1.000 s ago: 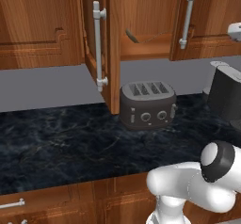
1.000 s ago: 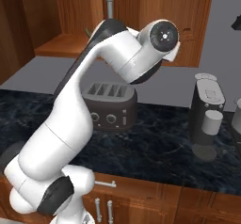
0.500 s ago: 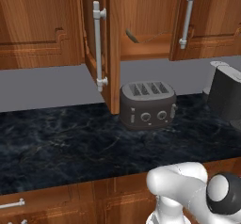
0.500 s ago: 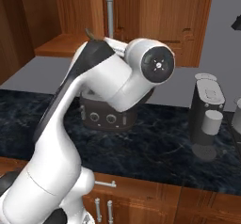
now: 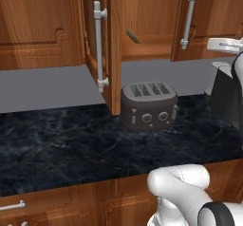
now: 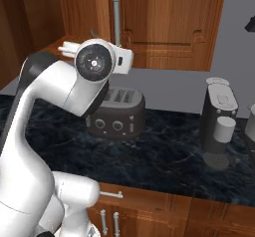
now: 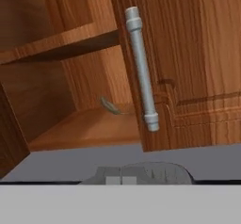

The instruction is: Open the cabinet and move the ladle to the pot. Then close the cabinet.

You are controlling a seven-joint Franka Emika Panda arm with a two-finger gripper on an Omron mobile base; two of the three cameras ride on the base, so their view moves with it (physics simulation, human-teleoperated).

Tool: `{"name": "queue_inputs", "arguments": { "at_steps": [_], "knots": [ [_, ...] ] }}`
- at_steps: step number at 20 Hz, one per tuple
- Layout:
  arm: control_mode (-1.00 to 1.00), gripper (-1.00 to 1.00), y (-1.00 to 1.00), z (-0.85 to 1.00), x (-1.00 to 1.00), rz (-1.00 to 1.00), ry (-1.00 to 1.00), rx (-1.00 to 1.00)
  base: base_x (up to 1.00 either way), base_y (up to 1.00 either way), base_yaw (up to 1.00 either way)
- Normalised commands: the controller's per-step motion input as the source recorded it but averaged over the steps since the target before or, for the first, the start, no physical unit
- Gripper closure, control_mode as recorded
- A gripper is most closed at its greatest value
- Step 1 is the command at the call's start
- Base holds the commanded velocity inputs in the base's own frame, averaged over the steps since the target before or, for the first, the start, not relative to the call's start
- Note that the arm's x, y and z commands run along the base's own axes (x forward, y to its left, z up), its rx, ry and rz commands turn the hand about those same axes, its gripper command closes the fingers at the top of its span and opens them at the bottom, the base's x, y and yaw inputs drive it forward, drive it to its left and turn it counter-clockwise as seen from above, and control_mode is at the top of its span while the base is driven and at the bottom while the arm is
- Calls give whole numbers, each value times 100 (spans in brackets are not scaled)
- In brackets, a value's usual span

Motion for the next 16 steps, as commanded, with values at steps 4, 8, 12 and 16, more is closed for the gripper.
{"name": "queue_inputs", "arguments": {
  "at_steps": [4,8,12,16],
  "knots": [
    [-100,-100,99,-1,57,-6,0,-11,0,0,0],
    [-100,-100,76,0,80,-10,0,-10,0,0,0],
    [-100,-100,49,0,97,-15,0,-11,0,0,0],
    [-100,-100,25,0,100,-18,1,-10,0,0,0]
  ]
}}
